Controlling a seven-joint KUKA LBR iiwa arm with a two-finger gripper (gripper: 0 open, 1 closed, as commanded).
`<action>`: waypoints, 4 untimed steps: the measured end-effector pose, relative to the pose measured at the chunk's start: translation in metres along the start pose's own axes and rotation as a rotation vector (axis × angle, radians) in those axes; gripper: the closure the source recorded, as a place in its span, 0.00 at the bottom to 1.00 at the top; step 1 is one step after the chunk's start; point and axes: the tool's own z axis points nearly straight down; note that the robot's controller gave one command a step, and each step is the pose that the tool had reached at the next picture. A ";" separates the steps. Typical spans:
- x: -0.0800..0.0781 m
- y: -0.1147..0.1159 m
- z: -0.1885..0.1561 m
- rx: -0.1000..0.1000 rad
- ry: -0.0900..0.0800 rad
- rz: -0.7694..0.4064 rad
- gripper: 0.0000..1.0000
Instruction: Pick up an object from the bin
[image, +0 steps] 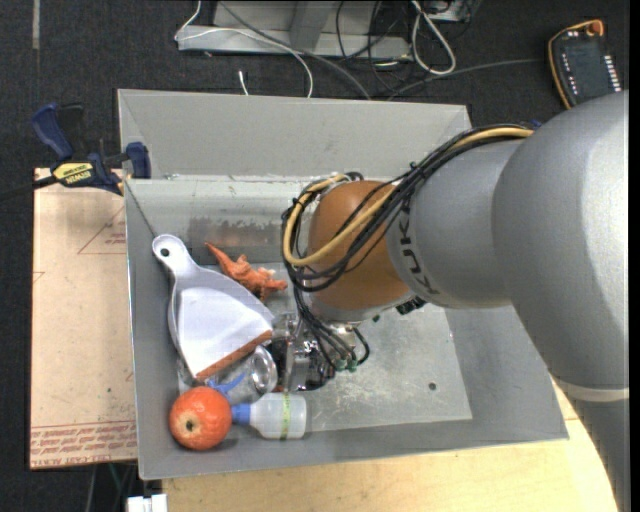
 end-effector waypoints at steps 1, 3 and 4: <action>0.004 0.001 -0.024 0.002 0.010 0.002 1.00; 0.000 -0.061 -0.056 0.000 0.016 -0.167 1.00; 0.000 -0.079 -0.085 0.001 0.015 -0.090 1.00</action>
Offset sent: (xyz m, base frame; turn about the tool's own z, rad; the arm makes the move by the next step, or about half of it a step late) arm 0.0066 -0.0715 0.0314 -0.1888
